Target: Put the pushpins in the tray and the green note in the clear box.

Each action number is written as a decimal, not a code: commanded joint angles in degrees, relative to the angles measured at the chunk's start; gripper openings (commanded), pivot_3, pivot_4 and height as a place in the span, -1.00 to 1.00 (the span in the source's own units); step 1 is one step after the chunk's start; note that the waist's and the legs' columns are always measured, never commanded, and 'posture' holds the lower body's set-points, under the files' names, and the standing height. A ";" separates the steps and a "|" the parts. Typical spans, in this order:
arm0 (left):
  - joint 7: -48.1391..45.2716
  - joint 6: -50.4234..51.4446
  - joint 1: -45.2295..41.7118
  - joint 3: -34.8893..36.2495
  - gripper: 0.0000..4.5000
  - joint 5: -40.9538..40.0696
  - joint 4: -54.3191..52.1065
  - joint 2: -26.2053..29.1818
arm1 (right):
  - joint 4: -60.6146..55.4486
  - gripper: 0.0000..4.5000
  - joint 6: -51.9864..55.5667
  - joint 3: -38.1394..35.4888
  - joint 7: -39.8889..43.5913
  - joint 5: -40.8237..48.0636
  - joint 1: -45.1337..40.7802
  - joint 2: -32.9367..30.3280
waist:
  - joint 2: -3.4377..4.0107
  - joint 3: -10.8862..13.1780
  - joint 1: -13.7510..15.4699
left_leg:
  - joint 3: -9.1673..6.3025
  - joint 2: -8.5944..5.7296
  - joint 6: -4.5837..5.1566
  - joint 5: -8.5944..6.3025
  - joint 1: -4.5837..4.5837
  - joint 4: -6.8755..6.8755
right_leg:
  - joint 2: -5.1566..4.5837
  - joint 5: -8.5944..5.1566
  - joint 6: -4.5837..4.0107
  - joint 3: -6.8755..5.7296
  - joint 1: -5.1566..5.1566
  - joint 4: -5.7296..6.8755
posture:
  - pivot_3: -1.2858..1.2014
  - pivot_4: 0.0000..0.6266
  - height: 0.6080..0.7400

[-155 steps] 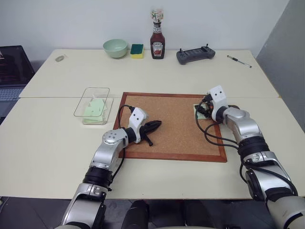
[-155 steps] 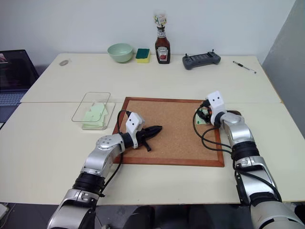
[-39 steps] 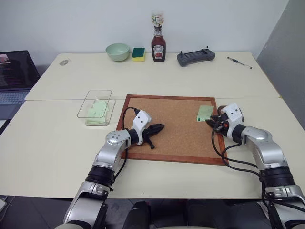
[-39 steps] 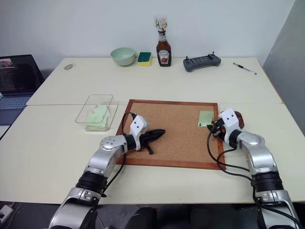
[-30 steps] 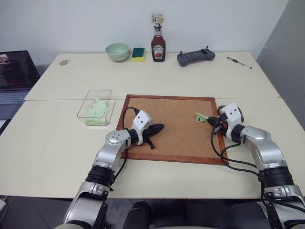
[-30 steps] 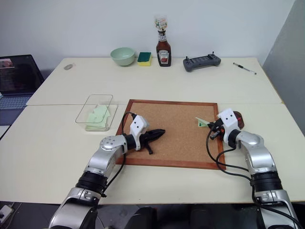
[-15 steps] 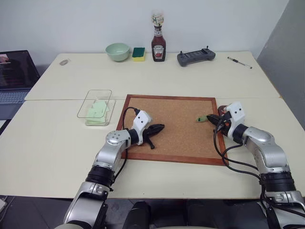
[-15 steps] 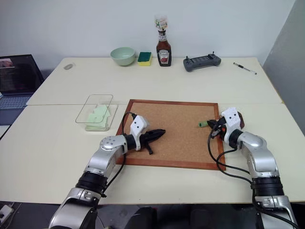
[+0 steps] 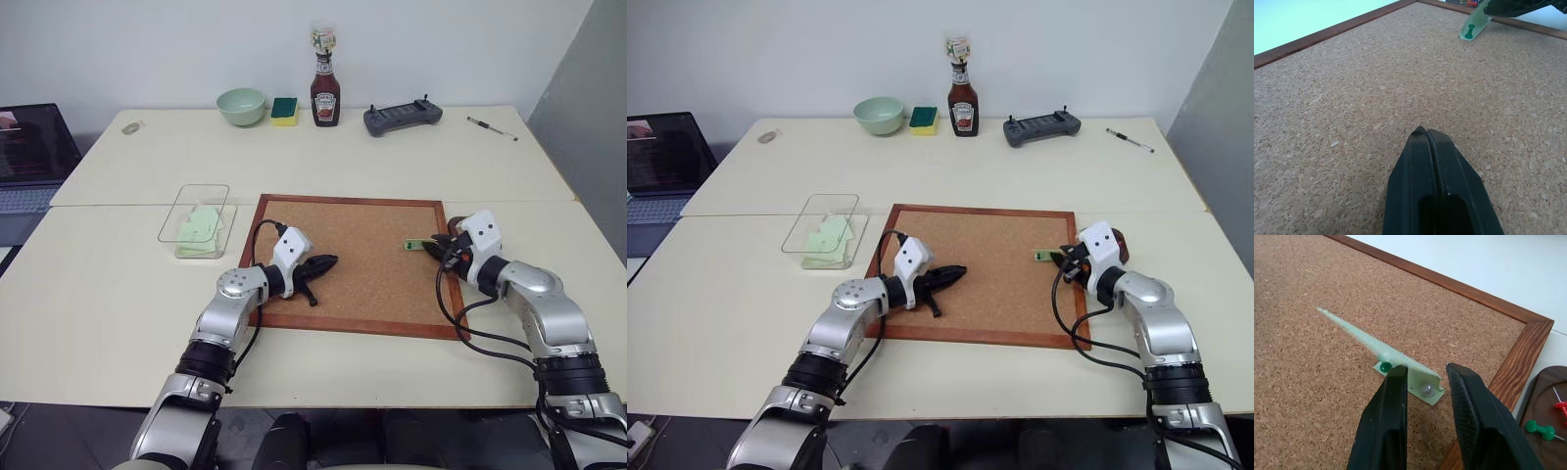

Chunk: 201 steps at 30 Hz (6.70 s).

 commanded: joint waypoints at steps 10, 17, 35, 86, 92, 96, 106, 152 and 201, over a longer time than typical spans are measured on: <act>0.06 2.61 3.17 -2.30 -1.00 1.81 2.36 0.30 | -8.35 -0.45 6.53 -1.93 6.91 3.82 2.77 -8.10 | -0.01 0.00 0.00 | 0.01 0.01 0.00 0.00 0.01 -0.04 | 0.01 0.00 0.00 0.00 0.01 -0.03 | 0.03 -0.52 1.00; 0.20 2.53 2.89 -2.35 -1.00 1.87 2.72 0.18 | -10.90 -0.26 7.82 -0.16 10.40 5.65 2.22 -8.73 | -0.02 0.01 0.00 | 0.01 0.02 0.00 0.00 0.01 -0.05 | 0.01 -0.01 0.01 0.00 0.01 -0.04 | 0.03 -0.52 1.00; 0.51 2.60 3.46 -2.43 -1.00 1.88 2.18 0.33 | -1.49 0.16 2.13 3.36 8.21 0.82 -4.92 -5.36 | -0.02 0.01 -0.01 | 0.00 0.02 0.00 0.00 0.02 -0.05 | 0.01 -0.01 0.01 -0.01 0.00 -0.05 | 0.03 -0.52 1.00; 0.73 2.90 4.69 -2.44 -1.00 1.85 0.97 0.83 | -5.24 0.23 1.98 6.45 14.98 0.35 -4.19 -9.29 | -0.03 0.00 -0.15 | 0.05 0.05 0.00 0.00 0.05 -0.17 | 0.01 -0.01 0.02 0.01 0.02 -0.19 | 0.03 -0.52 1.00; 0.92 2.95 4.46 -2.52 -1.00 1.85 1.05 0.48 | 0.63 0.23 -1.23 7.55 14.31 -2.35 -7.37 -7.85 | -0.04 -0.01 -0.04 | 0.05 0.04 0.00 0.00 0.05 -0.17 | 0.01 -0.01 0.01 0.01 0.02 -0.19 | 0.03 -0.52 1.00; 0.93 2.99 4.74 -2.50 -1.00 1.86 0.86 0.57 | 4.00 0.23 -2.60 7.54 13.95 -3.62 -8.66 -7.39 | -0.03 -0.01 -0.07 | 0.05 0.04 0.00 0.00 0.05 -0.17 | 0.01 -0.01 0.00 0.01 0.01 -0.19 | 0.03 -0.52 1.00; 1.05 2.98 4.75 -2.45 -1.00 1.83 0.81 0.55 | 7.62 0.23 -3.80 7.29 13.86 -4.79 -10.48 -6.58 | -0.03 -0.01 -0.08 | 0.05 0.04 0.00 0.00 0.05 -0.17 | 0.01 0.00 0.00 0.02 0.01 -0.18 | 0.03 -0.52 1.00; 0.97 3.13 5.31 -2.71 -1.00 1.99 0.32 0.61 | 3.06 -0.99 1.94 1.50 17.10 0.78 -8.68 -9.92 | -0.03 -0.01 -0.11 | 0.06 0.04 0.00 0.00 0.03 -0.18 | 0.01 0.00 0.00 0.02 0.01 -0.20 | 0.03 -0.52 1.00; 0.44 3.42 6.12 -3.27 -1.00 2.02 -0.68 1.12 | -4.91 0.24 8.87 -7.28 17.09 7.64 1.07 -15.31 | 0.02 -0.06 -0.08 | 0.14 0.05 0.03 -0.02 -0.02 -0.21 | -0.01 -0.01 -0.01 0.04 0.02 -0.29 | 0.03 -0.52 1.00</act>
